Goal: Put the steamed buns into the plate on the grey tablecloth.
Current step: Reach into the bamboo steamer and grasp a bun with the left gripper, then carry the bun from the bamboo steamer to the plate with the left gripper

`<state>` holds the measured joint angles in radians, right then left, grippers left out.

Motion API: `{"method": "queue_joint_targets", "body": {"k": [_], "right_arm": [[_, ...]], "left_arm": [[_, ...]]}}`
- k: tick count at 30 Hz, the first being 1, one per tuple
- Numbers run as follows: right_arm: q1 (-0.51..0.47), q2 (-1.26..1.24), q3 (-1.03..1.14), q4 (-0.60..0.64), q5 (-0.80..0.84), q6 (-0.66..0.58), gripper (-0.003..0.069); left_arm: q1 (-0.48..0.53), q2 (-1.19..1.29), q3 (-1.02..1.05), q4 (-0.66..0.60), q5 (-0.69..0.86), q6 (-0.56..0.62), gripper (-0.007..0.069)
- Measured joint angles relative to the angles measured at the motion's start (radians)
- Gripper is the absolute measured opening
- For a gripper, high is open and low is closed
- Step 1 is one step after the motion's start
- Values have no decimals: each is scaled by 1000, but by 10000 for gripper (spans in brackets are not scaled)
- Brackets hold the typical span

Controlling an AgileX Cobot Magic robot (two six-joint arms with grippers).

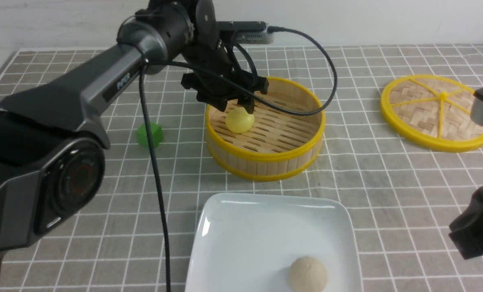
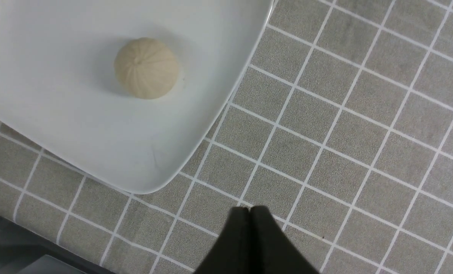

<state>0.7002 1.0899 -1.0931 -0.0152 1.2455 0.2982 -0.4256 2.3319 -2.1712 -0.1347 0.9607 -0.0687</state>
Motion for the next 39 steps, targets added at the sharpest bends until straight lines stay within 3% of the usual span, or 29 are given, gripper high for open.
{"method": "queue_joint_targets", "body": {"k": [3, 7, 11, 14, 21, 28, 36, 39], "right_arm": [[0, 0, 0, -9, 0, 3, -13], [0, 0, 0, -15, -1, 4, -10], [0, 0, 0, -15, -1, 4, -7], [0, 0, 0, -15, -1, 4, -7], [0, 0, 0, -40, -1, 7, -7], [0, 0, 0, -50, -1, 7, -1], [0, -32, 11, -56, -1, 7, 0], [0, -64, 26, -57, -1, 7, 0]], "left_arm": [[0, 28, 0, -6, -29, -21, 472], [0, 42, -1, -27, -50, -31, 370], [0, 32, -4, -45, -34, -31, 118], [0, -4, -4, -46, 23, -43, 37], [0, -268, -4, 9, 255, -20, 23], [1, -498, 79, 129, 288, -42, 22], [-3, -813, 680, -129, 282, -12, 22], [-36, -850, 894, -204, 193, 19, 23]]}}
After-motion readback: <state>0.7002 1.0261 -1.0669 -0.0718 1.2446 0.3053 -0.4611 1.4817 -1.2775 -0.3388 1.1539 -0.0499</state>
